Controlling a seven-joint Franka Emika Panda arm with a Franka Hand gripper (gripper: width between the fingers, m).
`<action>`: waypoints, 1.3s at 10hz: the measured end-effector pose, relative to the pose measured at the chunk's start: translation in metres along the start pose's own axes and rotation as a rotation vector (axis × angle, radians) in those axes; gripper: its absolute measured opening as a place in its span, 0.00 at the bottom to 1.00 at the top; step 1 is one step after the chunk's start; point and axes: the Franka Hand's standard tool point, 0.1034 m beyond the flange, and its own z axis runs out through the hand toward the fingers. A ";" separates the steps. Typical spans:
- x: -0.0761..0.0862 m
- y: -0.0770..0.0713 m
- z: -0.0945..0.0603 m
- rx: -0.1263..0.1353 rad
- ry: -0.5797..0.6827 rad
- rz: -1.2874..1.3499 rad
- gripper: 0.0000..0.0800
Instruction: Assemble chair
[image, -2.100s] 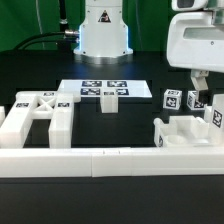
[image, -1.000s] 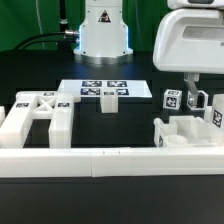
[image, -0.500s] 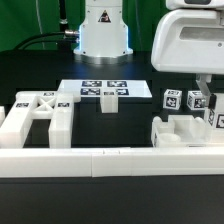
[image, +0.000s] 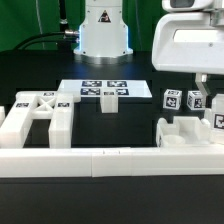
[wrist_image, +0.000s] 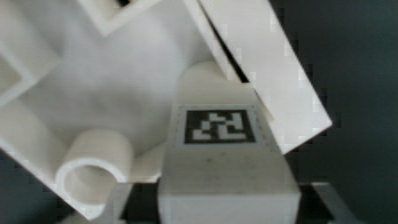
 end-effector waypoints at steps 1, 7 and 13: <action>0.002 0.004 -0.002 0.004 -0.007 0.119 0.36; 0.006 0.013 -0.001 -0.033 -0.044 0.587 0.38; 0.006 0.010 -0.002 -0.016 -0.039 0.281 0.81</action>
Offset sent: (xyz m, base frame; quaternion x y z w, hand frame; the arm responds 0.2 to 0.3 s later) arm -0.0063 -0.0155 -0.0036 -0.0217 -0.0238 0.3465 0.9375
